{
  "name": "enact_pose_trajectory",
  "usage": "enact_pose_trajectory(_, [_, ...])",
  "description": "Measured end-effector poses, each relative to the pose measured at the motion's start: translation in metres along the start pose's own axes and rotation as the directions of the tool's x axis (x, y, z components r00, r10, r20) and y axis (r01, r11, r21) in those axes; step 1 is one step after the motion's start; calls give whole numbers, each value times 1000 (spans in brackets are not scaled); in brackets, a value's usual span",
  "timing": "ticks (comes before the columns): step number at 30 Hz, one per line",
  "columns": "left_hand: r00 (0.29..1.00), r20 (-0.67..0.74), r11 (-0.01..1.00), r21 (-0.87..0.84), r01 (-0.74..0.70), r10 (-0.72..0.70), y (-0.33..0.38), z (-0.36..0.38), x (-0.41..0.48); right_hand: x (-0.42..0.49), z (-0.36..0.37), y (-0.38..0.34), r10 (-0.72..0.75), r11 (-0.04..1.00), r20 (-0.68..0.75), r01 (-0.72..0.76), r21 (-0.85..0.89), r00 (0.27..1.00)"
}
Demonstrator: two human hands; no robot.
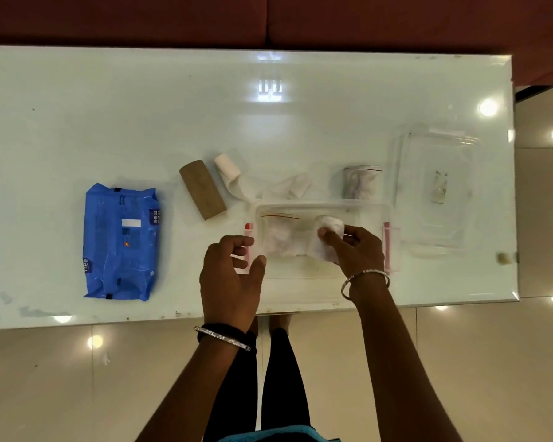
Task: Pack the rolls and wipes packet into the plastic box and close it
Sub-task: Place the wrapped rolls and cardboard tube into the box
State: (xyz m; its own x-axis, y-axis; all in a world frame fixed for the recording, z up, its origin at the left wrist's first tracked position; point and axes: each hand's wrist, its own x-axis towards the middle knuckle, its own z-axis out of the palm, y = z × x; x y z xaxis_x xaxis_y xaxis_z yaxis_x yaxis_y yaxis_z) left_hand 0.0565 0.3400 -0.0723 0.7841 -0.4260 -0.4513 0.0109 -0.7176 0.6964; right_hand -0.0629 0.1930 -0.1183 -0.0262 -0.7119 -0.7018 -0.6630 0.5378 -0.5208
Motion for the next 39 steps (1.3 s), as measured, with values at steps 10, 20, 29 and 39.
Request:
enact_pose_trajectory(10, [998, -35, 998, 38, 47, -45, -5, -1, 10, 7, 39, -2, -124, 987, -43, 118, -107, 991])
enact_pose_trajectory(20, [996, 41, 997, 31, 74, -75, -3, -2, 17, -3, -18, -21, -385, 922, -256, 379, -76, 887])
enact_pose_trajectory(29, [992, 74, 995, -14, 101, -99, 1, -3, 21, 94, -59, -55, -246, 930, -175, 180, -322, 953])
enact_pose_trajectory(39, [989, 77, 990, -58, 128, -123, 2, -5, 23, 133, -40, -70, -18, 948, -20, 10, -320, 1000])
